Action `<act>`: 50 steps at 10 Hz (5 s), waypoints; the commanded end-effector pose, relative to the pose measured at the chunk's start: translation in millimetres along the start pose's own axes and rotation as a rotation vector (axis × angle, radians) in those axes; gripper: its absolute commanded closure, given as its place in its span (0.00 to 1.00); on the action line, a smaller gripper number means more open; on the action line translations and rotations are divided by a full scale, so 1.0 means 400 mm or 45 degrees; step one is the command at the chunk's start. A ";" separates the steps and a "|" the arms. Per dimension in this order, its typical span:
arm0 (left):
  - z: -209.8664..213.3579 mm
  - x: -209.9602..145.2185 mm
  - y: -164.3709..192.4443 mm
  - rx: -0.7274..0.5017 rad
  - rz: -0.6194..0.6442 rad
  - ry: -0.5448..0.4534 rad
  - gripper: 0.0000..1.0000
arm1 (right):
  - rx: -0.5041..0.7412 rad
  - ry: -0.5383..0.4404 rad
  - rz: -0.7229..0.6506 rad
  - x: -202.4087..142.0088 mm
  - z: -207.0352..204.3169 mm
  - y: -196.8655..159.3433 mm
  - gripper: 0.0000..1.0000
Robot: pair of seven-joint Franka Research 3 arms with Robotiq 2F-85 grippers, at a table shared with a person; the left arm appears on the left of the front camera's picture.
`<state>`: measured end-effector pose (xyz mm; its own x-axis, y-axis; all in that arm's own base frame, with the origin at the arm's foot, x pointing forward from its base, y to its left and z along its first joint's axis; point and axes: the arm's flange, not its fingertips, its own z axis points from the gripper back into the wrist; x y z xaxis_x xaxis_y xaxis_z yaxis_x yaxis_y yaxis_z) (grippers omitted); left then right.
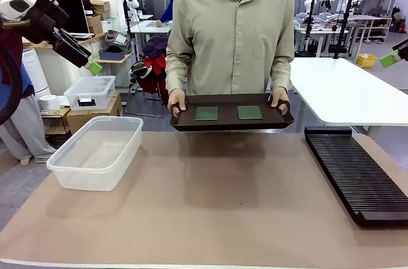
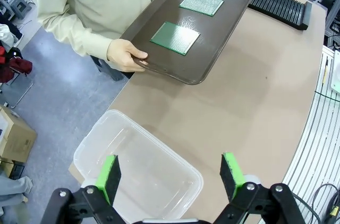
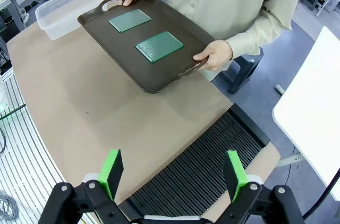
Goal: Sort PCBs into racks and boxes based on the side picked up.
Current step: Pick up the Blank PCB handed by the Human.
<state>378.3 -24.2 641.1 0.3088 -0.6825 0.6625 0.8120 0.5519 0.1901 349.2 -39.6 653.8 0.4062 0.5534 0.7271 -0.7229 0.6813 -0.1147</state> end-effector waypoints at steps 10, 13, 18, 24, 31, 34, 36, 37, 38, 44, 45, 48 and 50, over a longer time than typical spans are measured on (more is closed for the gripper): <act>0.004 -0.003 0.000 -0.010 0.002 -0.006 0.00 | 0.013 -0.003 0.001 0.001 -0.003 0.002 0.00; 0.004 -0.003 0.000 -0.010 0.002 -0.006 0.00 | 0.013 -0.003 0.001 0.001 -0.003 0.002 0.00; 0.004 -0.003 0.000 -0.010 0.002 -0.006 0.00 | 0.013 -0.003 0.001 0.001 -0.003 0.002 0.00; 0.004 -0.003 0.000 -0.010 0.002 -0.006 0.00 | 0.013 -0.003 0.001 0.001 -0.003 0.002 0.00; 0.004 -0.003 0.000 -0.010 0.002 -0.006 0.00 | 0.013 -0.003 0.001 0.001 -0.003 0.002 0.00; -0.025 0.019 0.018 -0.124 0.143 0.033 0.00 | 0.013 -0.003 0.001 0.001 -0.003 0.002 0.00; -0.012 0.010 0.079 -0.249 0.408 0.065 0.00 | 0.013 -0.003 0.001 0.001 -0.003 0.002 0.00; -0.011 0.009 0.086 -0.251 0.471 0.073 0.00 | 0.013 -0.003 0.001 0.001 -0.003 0.002 0.00; -0.006 0.006 0.099 -0.351 0.533 0.070 0.00 | 0.013 -0.003 0.001 0.001 -0.003 0.002 0.00; -0.114 -0.054 0.178 -0.506 0.928 0.022 0.00 | 0.013 -0.003 0.001 0.001 -0.003 0.002 0.00; -0.089 -0.047 0.145 -0.391 0.532 0.019 0.00 | 0.013 -0.003 0.001 0.001 -0.003 0.002 0.00; -0.106 -0.048 0.179 -0.516 0.791 0.048 0.00 | 0.013 -0.003 0.001 0.001 -0.003 0.002 0.00; -0.184 -0.058 0.258 -0.539 1.316 -0.003 0.00 | 0.013 -0.003 0.001 0.001 -0.003 0.002 0.00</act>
<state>468.8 13.8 599.9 0.8842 -0.1621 0.4381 0.4271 0.6602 -0.6178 349.1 -39.7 654.0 0.4069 0.5539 0.7263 -0.7218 0.6824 -0.1160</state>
